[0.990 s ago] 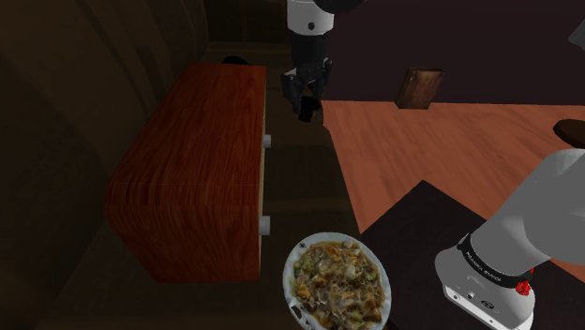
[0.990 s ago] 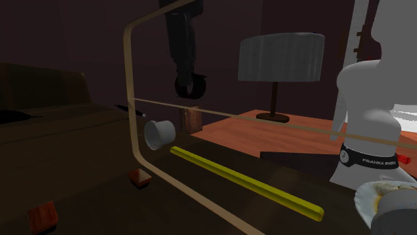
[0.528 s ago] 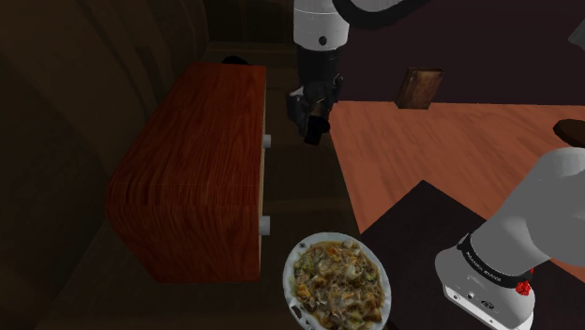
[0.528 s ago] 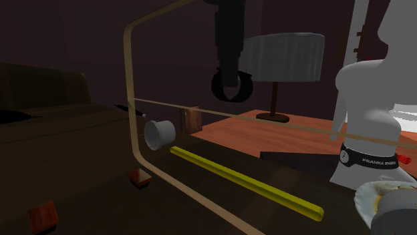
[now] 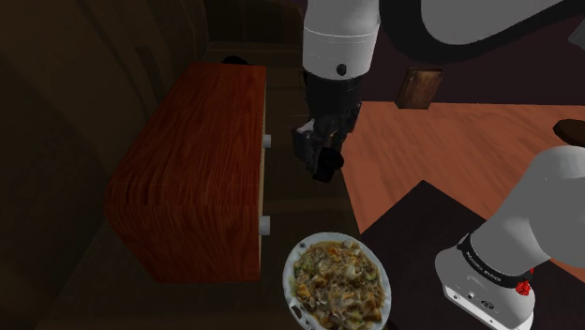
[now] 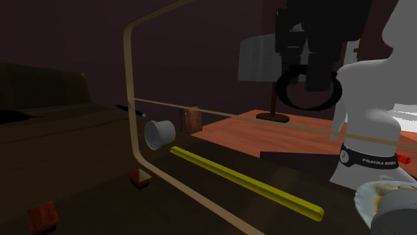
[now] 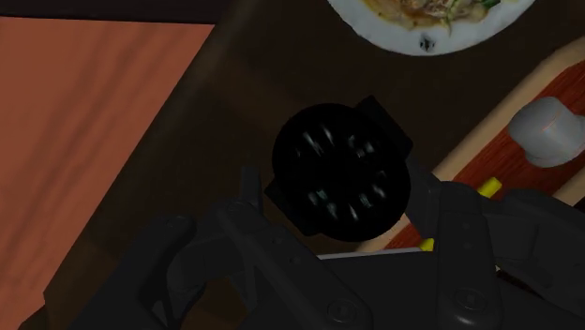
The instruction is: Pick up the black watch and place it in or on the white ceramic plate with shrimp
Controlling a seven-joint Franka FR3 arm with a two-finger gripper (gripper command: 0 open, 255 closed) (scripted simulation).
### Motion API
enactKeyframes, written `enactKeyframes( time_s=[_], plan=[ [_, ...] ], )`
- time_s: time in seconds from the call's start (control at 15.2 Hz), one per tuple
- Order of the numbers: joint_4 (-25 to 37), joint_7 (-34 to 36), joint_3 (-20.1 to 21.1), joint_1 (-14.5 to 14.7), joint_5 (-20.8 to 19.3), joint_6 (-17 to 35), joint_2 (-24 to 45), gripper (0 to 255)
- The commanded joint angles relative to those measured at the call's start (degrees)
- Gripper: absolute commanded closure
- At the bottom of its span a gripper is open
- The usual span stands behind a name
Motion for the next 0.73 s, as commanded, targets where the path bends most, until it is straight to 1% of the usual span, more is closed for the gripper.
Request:
enactKeyframes(
  time_s=[0.0,0.33,0.66],
  plan=[
    [-1.53,2.09,1.39,1.44,1.52,-0.5,-2.28,255],
    [-2.81,7.89,5.51,4.78,4.88,-1.65,-5.48,255],
    [-2.51,14.12,10.06,7.76,7.97,-2.63,-7.14,255]
  ],
)
